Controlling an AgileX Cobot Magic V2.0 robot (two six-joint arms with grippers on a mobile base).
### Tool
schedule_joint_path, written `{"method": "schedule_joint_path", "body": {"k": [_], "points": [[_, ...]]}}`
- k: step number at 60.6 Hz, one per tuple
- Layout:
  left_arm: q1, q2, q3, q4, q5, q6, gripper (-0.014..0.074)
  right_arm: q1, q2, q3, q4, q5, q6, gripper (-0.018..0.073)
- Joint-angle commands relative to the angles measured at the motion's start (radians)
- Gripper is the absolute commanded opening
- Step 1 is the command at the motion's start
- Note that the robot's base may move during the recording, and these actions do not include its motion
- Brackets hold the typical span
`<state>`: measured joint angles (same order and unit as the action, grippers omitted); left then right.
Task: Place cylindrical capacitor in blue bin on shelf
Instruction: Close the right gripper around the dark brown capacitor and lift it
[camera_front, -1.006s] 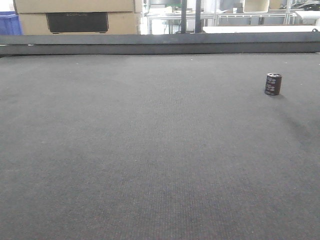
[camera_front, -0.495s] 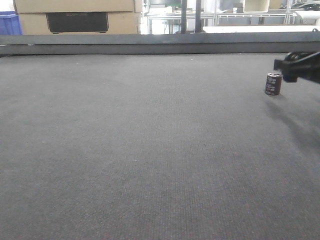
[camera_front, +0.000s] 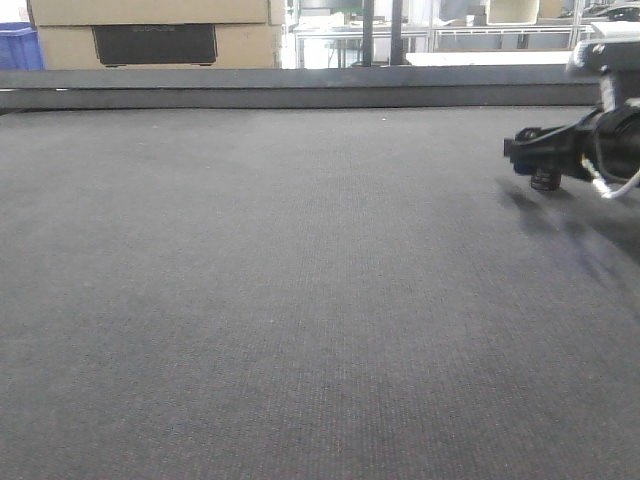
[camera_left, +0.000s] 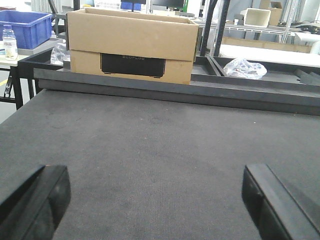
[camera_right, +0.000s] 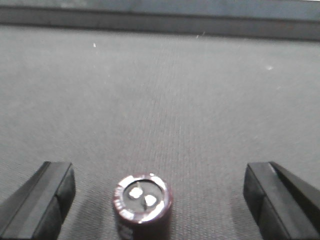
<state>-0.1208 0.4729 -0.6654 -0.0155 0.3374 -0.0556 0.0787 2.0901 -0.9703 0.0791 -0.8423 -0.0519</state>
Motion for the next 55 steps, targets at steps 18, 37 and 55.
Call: {"method": "schedule_joint_path", "body": {"k": [18, 37, 55], "points": [[-0.007, 0.003, -0.008, 0.002, -0.011, -0.004, 0.0602, -0.027, 0.054, -0.053, -0.009, 0.033, -0.002, 0.0419], [-0.007, 0.003, -0.008, 0.002, -0.011, -0.004, 0.0602, -0.027, 0.008, -0.053, -0.026, 0.028, -0.002, -0.0033], [0.047, 0.003, 0.121, 0.057, -0.050, -0.004, 0.0601, -0.027, -0.279, -0.050, -0.026, 0.250, -0.002, -0.0060]]}}
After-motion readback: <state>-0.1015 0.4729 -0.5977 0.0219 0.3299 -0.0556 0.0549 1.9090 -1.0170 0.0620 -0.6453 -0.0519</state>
